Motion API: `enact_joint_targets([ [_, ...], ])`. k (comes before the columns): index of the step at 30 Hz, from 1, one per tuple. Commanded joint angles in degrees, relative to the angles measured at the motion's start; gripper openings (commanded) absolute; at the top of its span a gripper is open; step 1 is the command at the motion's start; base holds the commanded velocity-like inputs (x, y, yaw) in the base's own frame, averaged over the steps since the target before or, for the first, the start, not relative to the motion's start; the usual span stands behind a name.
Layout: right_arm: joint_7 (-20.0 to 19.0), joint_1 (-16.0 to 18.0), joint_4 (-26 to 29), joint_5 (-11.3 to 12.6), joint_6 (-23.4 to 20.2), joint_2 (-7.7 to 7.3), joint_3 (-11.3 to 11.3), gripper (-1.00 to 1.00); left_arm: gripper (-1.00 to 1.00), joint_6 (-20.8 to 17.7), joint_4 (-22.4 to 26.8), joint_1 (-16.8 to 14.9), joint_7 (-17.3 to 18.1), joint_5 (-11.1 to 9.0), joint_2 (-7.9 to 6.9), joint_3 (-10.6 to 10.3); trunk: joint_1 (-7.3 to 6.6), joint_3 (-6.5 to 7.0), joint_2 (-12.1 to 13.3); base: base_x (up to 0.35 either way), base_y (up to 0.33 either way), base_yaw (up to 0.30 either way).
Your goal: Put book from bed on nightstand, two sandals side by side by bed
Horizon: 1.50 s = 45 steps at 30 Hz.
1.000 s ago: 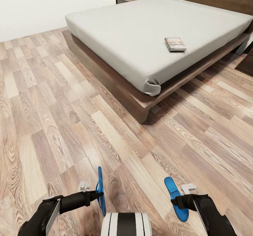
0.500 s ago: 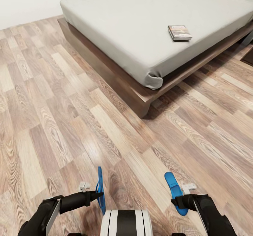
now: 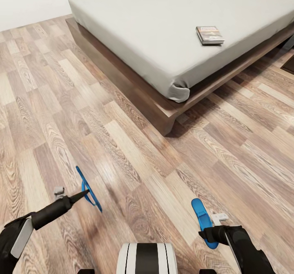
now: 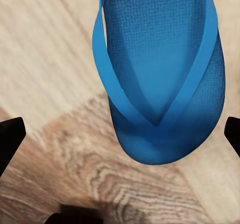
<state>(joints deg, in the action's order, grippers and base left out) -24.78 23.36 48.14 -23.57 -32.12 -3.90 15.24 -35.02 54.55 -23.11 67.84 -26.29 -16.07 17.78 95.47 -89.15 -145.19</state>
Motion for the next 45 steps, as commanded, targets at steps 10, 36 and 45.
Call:
enact_joint_targets([
  [10, -0.5, 0.0, 0.2, -0.6, -0.1, 0.03, 0.3, 1.0, -1.0, -1.1, 0.3, 0.0, 0.1, 3.8, 1.48, -0.1, -0.01, -0.03, 0.0, 0.0, 0.0, 0.0],
  [36, -0.5, 0.0, 3.8, -0.7, 0.5, -0.04, 0.4, 1.0, -1.0, -0.7, 0.3, 0.1, 0.0, 4.5, 2.22, -0.2, -0.01, -0.03, 0.0, 0.037, 0.0, 0.0],
  [45, -0.4, -0.1, 4.2, -0.6, 3.7, -0.06, 0.4, 1.0, -1.0, -0.7, 0.3, 0.1, 0.0, 4.5, 2.44, -0.2, -0.01, -0.03, 0.0, 0.0, 0.0, 0.0],
])
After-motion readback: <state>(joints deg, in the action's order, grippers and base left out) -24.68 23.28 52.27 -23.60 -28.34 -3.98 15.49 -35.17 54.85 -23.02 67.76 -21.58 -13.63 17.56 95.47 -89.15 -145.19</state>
